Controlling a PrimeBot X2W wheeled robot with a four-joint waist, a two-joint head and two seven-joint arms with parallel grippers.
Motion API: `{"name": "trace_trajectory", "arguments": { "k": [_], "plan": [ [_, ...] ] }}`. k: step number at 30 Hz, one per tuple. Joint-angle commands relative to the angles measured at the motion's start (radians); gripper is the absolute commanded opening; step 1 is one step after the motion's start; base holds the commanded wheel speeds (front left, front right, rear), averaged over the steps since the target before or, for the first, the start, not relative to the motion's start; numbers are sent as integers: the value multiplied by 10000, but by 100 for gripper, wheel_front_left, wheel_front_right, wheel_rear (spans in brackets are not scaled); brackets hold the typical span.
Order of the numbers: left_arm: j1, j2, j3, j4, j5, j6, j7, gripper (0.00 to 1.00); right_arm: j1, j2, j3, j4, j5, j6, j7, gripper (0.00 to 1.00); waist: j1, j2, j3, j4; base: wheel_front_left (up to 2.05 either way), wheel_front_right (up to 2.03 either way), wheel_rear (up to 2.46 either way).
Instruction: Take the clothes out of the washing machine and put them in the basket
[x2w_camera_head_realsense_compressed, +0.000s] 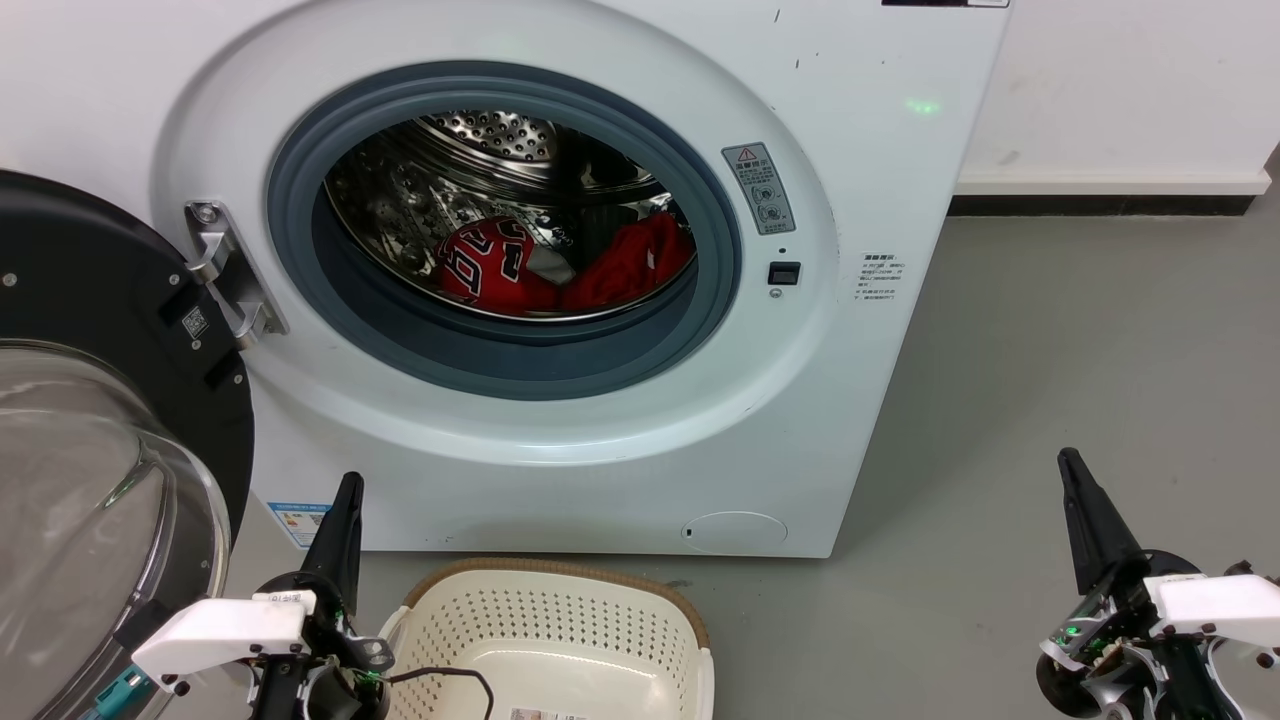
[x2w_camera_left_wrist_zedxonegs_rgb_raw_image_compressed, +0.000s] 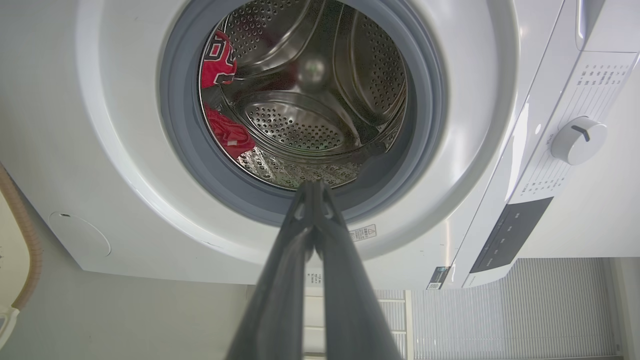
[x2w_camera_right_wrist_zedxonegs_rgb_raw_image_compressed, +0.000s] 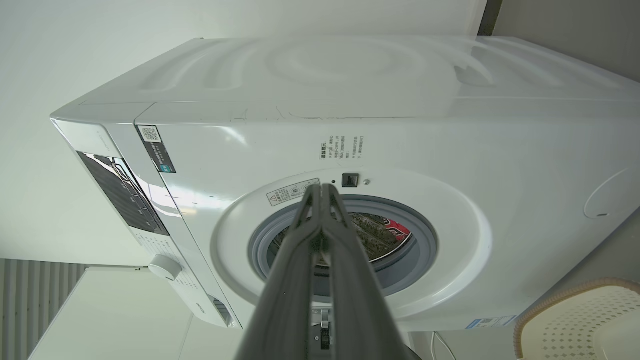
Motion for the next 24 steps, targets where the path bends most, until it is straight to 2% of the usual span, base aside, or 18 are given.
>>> {"name": "trace_trajectory", "arguments": {
  "k": [1, 22, 23, 24],
  "plan": [
    [-60, -22, 24, -11, -21, -23, 45, 0, -125, 34, 6, 12, -44, -3, 4, 0, 0, 0, 0, 0, 0, 0, 0],
    [-60, -22, 24, -12, -21, -21, 44, 0, -126, 35, 7, 12, -43, -3, 4, 0, 0, 0, 0, 0, 0, 0, 0],
    [0, 0, 0, 0, 0, 0, 0, 100, 0, 0, 0, 0, 0, 0, 0, 100, 0, 0, 0, 0, 0, 0, 0],
    [18, -4, -10, 47, 3, 0, -10, 100, 22, 0, 2, 41, 1, 0, -2, 100, 0, 0, 0, 0, 0, 0, 0]
  ]
}}
